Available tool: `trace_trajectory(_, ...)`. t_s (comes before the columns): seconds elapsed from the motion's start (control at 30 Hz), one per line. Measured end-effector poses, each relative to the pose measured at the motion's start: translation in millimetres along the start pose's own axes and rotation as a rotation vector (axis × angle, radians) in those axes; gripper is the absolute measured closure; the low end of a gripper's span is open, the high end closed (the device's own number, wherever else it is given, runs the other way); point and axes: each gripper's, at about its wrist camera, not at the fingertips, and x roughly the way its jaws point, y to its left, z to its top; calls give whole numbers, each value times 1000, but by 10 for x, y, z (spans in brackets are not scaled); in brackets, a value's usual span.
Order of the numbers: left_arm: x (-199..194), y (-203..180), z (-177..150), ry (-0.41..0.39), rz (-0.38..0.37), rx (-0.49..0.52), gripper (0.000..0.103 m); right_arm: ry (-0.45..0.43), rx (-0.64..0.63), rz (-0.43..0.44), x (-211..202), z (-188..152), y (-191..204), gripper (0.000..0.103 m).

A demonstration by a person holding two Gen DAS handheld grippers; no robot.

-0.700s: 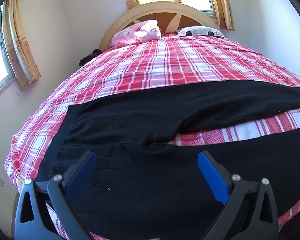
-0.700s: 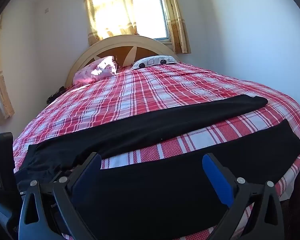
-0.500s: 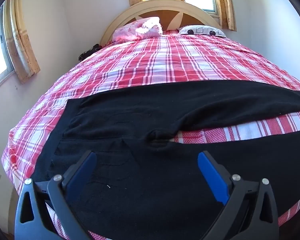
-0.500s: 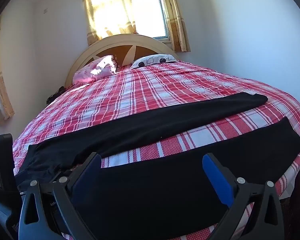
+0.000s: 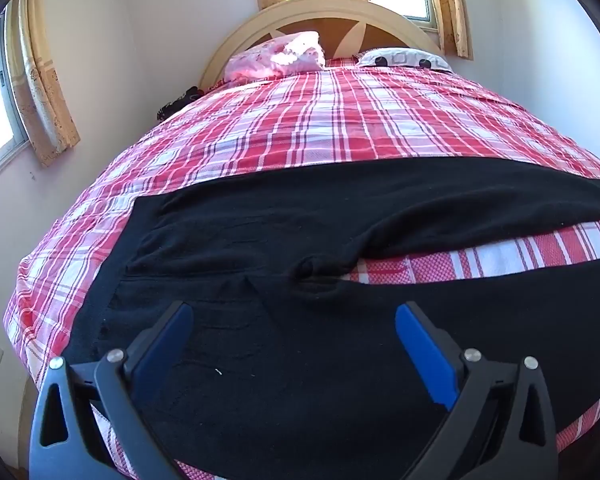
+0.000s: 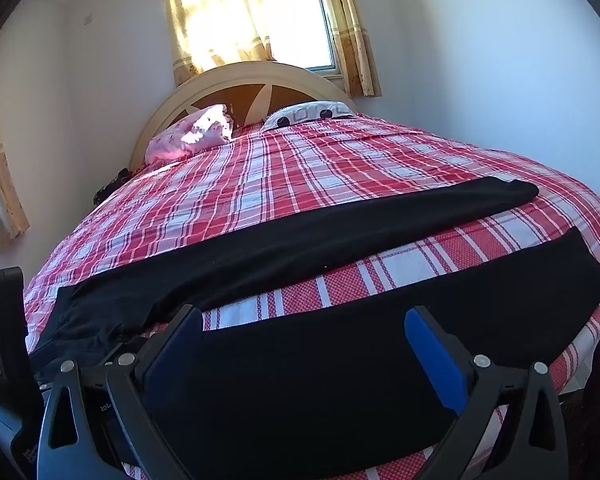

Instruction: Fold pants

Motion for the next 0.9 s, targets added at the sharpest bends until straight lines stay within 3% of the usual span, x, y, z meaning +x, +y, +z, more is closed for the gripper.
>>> trace_trajectory(0.9, 18, -2, -9, 15, -16, -1, 0, 25, -5, -7, 57, -12, 7, 1)
